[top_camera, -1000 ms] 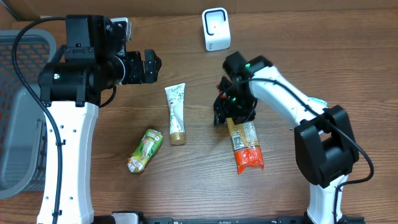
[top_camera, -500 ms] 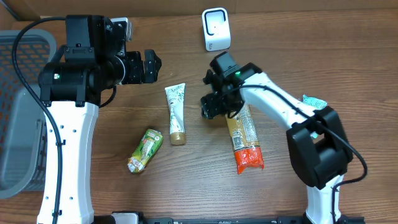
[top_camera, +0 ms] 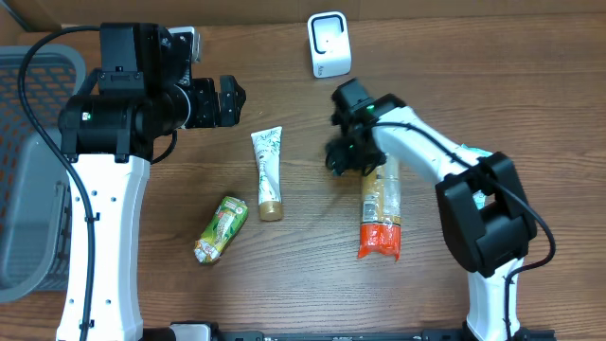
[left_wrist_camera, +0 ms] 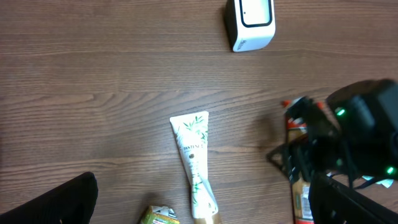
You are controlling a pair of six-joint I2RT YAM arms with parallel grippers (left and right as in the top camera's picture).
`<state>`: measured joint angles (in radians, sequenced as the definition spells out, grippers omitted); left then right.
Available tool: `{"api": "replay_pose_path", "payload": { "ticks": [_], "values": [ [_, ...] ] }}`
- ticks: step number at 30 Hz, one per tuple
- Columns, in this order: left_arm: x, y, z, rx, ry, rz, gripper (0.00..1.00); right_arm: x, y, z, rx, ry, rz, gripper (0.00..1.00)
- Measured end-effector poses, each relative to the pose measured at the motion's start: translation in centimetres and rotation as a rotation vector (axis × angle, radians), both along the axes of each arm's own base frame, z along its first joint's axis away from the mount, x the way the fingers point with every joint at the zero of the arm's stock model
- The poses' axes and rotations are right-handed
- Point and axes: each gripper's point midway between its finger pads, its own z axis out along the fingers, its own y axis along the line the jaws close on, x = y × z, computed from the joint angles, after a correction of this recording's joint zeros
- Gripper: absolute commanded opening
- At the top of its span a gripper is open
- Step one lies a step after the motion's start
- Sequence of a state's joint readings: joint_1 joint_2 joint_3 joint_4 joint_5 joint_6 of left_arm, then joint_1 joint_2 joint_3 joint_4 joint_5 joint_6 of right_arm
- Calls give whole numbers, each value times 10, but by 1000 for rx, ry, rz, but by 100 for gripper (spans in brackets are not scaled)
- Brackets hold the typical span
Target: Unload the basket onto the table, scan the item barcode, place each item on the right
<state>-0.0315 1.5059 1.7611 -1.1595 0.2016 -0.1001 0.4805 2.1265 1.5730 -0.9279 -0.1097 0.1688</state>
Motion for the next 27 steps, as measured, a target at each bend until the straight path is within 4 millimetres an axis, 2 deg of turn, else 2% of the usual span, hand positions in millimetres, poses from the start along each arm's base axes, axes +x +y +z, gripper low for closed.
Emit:
{"api": "replay_pose_path", "payload": {
  "ticks": [5, 7, 12, 13, 15, 20, 23, 27],
  "values": [
    [0, 0, 0, 0, 0, 0, 99, 21, -41, -1, -19, 6, -207, 71],
    [0, 0, 0, 0, 0, 0, 100, 29, -62, -1, -21, 18, -321, 75],
    [0, 0, 0, 0, 0, 0, 99, 31, -110, 2, -28, 93, -522, 76],
    [0, 0, 0, 0, 0, 0, 100, 32, -128, 10, -26, 120, -575, 77],
    [0, 0, 0, 0, 0, 0, 99, 34, -139, 16, -21, 132, -602, 77],
    [0, 0, 0, 0, 0, 0, 100, 33, -182, 53, -18, 194, -696, 80],
    [0, 0, 0, 0, 0, 0, 100, 12, -190, 62, -43, 281, -692, 81],
    [0, 0, 0, 0, 0, 0, 100, -17, -180, 58, -87, 382, -645, 81]
  ]
}}
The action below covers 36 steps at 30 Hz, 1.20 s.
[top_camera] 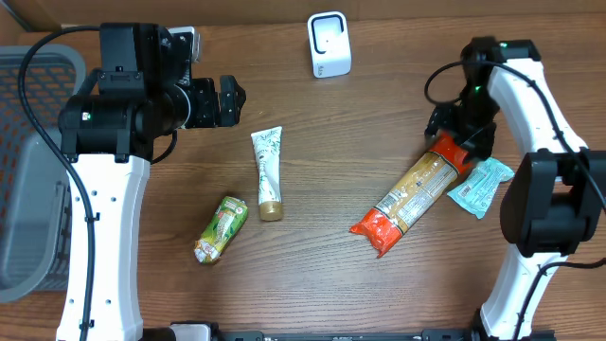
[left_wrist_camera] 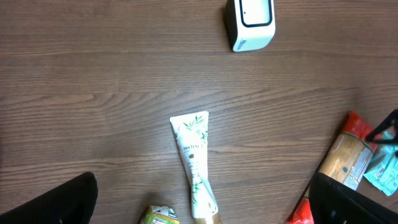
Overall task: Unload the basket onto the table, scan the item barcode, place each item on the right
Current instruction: 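Carry the spaghetti pack toward the white scanner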
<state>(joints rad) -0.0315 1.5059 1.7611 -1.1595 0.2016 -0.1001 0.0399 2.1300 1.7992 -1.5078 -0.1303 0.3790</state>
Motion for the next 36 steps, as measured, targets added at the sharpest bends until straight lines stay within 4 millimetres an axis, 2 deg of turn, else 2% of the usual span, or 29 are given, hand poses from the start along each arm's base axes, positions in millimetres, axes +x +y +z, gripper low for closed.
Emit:
{"api": "replay_pose_path", "payload": {
  "ticks": [9, 13, 17, 20, 23, 26, 28, 31, 33, 36],
  "values": [
    [0, 0, 0, 0, 0, 0, 100, -62, 40, -37, -33, 184, 163, 81],
    [0, 0, 0, 0, 0, 0, 100, -80, 45, -49, -76, 228, 191, 82],
    [0, 0, 0, 0, 0, 0, 100, -84, 53, -55, -99, 217, 200, 82],
    [0, 0, 0, 0, 0, 0, 99, -81, 59, -58, -103, 172, 205, 82],
    [0, 0, 0, 0, 0, 0, 100, -67, 76, -61, -64, 80, 212, 81],
    [0, 0, 0, 0, 0, 0, 100, -41, 104, -65, 24, -43, 190, 81],
    [0, 0, 0, 0, 0, 0, 100, -14, 130, -68, 122, -154, 157, 78],
    [0, 0, 0, 0, 0, 0, 100, 23, 164, -61, 273, -299, 108, 71],
    [0, 0, 0, 0, 0, 0, 100, 28, 173, -60, 320, -314, 101, 68],
    [0, 0, 0, 0, 0, 0, 99, 20, 173, -61, 327, -278, 123, 68]
  ]
}}
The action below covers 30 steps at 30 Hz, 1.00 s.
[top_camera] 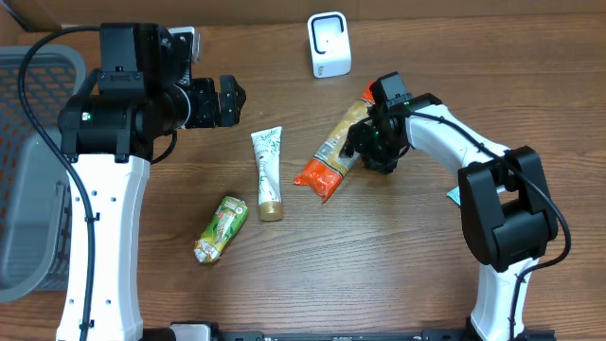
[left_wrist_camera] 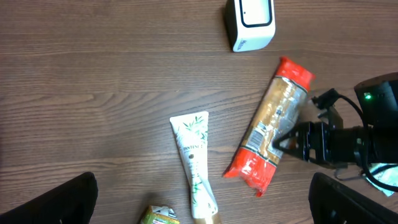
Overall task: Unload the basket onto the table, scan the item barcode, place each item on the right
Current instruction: 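Carry the spaghetti pack toward the white scanner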
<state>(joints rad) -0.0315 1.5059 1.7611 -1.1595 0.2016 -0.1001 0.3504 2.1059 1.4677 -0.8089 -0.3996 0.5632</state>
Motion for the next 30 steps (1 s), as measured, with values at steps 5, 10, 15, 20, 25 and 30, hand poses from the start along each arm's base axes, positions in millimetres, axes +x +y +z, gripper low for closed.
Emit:
{"api": "replay_pose_path", "payload": {
  "ticks": [5, 10, 15, 20, 25, 30],
  "values": [
    [0, 0, 0, 0, 0, 0, 100, 4, -7, 18, -73, -44, 136, 70],
    [0, 0, 0, 0, 0, 0, 100, 55, -6, 50, -150, -308, 272, 77],
    [0, 0, 0, 0, 0, 0, 100, 105, 3, 67, -217, -611, 432, 80],
    [0, 0, 0, 0, 0, 0, 100, 128, 12, 48, -255, -733, 578, 80],
    [0, 0, 0, 0, 0, 0, 99, 134, 11, 7, -295, -736, 684, 80],
    [0, 0, 0, 0, 0, 0, 99, 132, -1, 3, -369, -703, 714, 77]
  ]
}}
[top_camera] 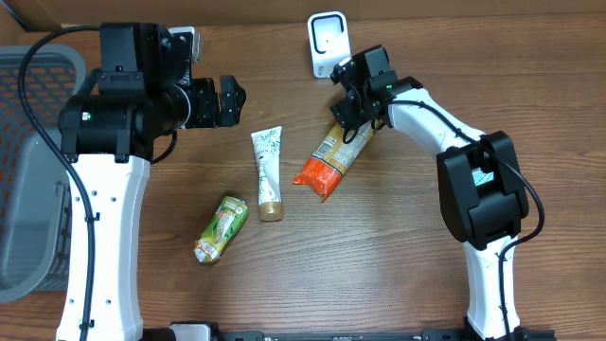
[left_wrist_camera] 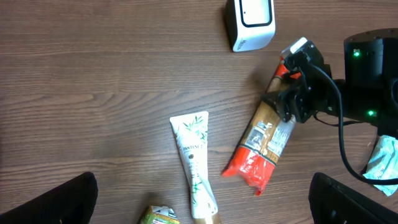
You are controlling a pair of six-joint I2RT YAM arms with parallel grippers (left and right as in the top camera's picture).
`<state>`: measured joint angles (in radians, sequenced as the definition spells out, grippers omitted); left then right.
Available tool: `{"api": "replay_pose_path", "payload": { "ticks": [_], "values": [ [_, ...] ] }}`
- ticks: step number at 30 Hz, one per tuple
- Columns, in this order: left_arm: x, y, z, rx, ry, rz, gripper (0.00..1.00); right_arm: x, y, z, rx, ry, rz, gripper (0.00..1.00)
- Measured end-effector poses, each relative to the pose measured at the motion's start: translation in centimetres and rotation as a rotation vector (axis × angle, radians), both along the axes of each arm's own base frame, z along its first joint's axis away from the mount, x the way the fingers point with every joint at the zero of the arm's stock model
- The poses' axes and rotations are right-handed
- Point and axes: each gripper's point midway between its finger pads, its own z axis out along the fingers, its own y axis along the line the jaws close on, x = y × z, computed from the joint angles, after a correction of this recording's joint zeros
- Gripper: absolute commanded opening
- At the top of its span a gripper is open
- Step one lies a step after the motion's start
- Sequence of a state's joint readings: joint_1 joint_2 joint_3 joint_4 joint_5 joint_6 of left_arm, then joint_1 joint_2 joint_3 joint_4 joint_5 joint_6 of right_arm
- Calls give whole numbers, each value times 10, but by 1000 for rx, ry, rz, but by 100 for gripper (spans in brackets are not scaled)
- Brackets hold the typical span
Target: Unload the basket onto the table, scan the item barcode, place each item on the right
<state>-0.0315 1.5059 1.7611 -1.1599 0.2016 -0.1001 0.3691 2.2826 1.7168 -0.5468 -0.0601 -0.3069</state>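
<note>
A long tan snack packet with an orange end (top_camera: 329, 159) lies slanted below the white scanner (top_camera: 328, 44). My right gripper (top_camera: 352, 116) is shut on the packet's upper part, close under the scanner. In the left wrist view the packet (left_wrist_camera: 262, 144) shows a white label on its face, and the right gripper (left_wrist_camera: 291, 102) covers its top below the scanner (left_wrist_camera: 249, 22). My left gripper (top_camera: 230, 101) hangs open over the table's left half, holding nothing. Its dark fingertips (left_wrist_camera: 62, 199) stand wide apart at the frame's bottom corners.
A white tube with a gold cap (top_camera: 267, 171) lies left of the packet. A green pouch (top_camera: 221, 228) lies below it. A grey basket (top_camera: 21, 142) stands at the left edge. A teal sachet (left_wrist_camera: 383, 158) shows at the right edge of the left wrist view.
My right gripper was at the packet's right side, about halfway along it, and is now at its upper part near the scanner. The packet has turned a little and shows more label. The left arm is unchanged.
First my right gripper was at the top of the packet, which lay right of centre. Then the packet was far right beside the teal sachet. Then it lay under the scanner with the gripper beside it. Now the gripper holds its upper part there.
</note>
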Motion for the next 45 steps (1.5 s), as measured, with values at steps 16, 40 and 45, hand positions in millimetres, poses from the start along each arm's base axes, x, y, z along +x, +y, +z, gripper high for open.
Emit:
{"api": "replay_pose_path", "payload": {
  "ticks": [16, 40, 45],
  "values": [
    [0, 0, 0, 0, 0, 0, 100, -111, -44, 3, -28, 589, -410, 80],
    [0, 0, 0, 0, 0, 0, 99, -188, 7, 199, 212, 444, -198, 77],
    [0, 0, 0, 0, 0, 0, 99, -214, 30, 169, 143, 469, -162, 80]
  ]
}}
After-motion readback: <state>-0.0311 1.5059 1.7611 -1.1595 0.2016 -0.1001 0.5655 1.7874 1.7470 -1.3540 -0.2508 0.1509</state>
